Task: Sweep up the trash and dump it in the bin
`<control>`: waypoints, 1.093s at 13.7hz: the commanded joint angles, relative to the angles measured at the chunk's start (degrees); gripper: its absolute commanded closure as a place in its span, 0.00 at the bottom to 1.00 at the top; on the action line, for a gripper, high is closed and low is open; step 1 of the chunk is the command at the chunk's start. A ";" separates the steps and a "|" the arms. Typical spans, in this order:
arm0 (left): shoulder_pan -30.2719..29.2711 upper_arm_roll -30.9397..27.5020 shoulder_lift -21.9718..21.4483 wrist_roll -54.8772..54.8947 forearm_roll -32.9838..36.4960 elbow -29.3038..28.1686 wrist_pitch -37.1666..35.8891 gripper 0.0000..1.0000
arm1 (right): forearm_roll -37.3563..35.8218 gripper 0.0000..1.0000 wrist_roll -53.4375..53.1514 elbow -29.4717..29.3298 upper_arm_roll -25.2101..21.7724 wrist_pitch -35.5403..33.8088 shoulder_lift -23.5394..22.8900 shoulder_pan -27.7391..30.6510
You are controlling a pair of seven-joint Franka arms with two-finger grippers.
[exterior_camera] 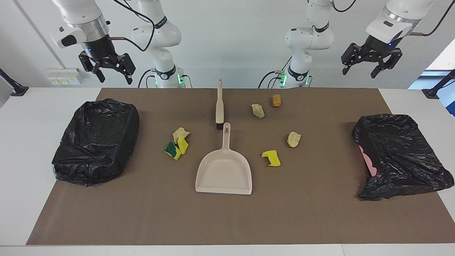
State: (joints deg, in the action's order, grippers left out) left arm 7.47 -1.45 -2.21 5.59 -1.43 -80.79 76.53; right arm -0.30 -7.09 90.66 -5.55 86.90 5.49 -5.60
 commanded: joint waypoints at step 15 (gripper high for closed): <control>0.53 0.75 -2.88 -0.23 -0.33 -3.75 0.28 0.00 | 1.53 0.00 1.64 1.54 -0.07 -1.03 1.54 1.03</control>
State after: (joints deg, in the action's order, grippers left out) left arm 7.45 -1.02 -2.70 5.58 -1.43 -81.65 76.53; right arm -0.30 -7.09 91.00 -5.75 86.66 5.76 -5.54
